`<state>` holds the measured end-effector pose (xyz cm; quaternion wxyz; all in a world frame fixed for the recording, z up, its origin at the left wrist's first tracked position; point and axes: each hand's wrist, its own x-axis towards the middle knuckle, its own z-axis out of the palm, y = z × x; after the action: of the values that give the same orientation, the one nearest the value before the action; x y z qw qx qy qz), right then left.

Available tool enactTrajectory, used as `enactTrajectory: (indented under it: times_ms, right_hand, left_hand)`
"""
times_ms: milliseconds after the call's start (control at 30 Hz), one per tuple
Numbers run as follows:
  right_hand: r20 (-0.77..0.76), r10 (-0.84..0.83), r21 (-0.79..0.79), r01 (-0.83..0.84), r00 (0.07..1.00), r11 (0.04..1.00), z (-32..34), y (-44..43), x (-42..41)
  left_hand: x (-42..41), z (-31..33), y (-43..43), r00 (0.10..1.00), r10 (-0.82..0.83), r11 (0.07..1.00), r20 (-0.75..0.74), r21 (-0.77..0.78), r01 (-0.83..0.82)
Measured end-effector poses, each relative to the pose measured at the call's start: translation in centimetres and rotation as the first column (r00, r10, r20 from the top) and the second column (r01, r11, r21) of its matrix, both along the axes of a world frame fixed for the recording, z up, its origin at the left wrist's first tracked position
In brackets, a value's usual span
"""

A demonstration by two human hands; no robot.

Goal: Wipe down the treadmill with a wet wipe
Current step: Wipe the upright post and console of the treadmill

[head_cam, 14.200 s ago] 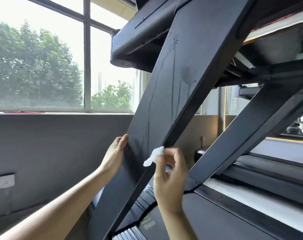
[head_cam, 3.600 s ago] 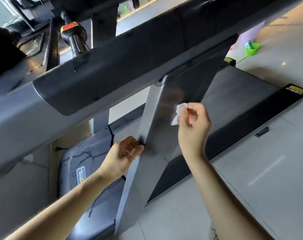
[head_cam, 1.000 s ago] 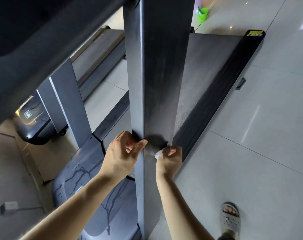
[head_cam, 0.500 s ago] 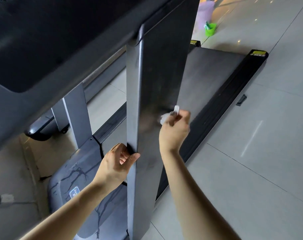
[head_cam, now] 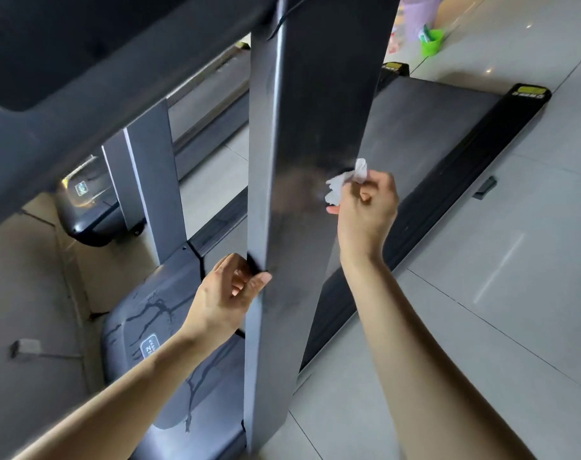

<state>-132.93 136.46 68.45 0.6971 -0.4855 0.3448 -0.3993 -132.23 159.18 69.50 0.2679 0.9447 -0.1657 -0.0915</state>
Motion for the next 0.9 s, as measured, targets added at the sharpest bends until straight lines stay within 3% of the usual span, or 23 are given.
enactTrajectory:
  times_ms: [100,233,367,467,533,700,900]
  right_hand:
    - [-0.013,0.035,-0.129,-0.036,0.999,0.991,-4.8,3.8,-2.1]
    - [-0.121,0.041,-0.116,-0.055,0.992,0.992,-14.1,10.8,-3.8]
    - [-0.089,0.153,-0.115,-0.163,0.984,0.980,-23.6,17.4,-6.8]
    - [-0.052,0.239,-0.192,-0.245,0.970,0.950,-25.8,19.0,-8.3]
    - [0.000,0.200,-0.287,-0.192,0.980,0.938,-25.1,16.3,-7.0]
    - [0.065,0.023,-0.483,0.011,0.998,0.876,-23.0,8.7,-2.1]
    - [0.122,-0.048,-0.387,0.092,0.991,0.917,-30.7,15.3,-2.8]
  left_hand:
    - [-0.3,-1.3,1.0,0.998,-0.010,0.999,0.060,-0.030,0.012]
    - [-1.6,-5.6,4.7,0.993,0.052,0.990,0.109,-0.137,-0.037]
    - [-2.4,-11.2,9.0,0.970,-0.035,0.996,0.242,-0.076,0.055]
    - [-3.1,-14.4,10.6,0.945,-0.120,0.991,0.303,-0.016,0.131]
    - [-3.1,-16.5,10.9,0.923,-0.150,0.986,0.356,-0.010,0.164]
    - [-2.5,-19.9,11.0,0.915,-0.092,0.968,0.394,-0.180,0.174]
    - [-2.0,-21.8,10.4,0.886,-0.063,0.927,0.460,-0.302,0.222]
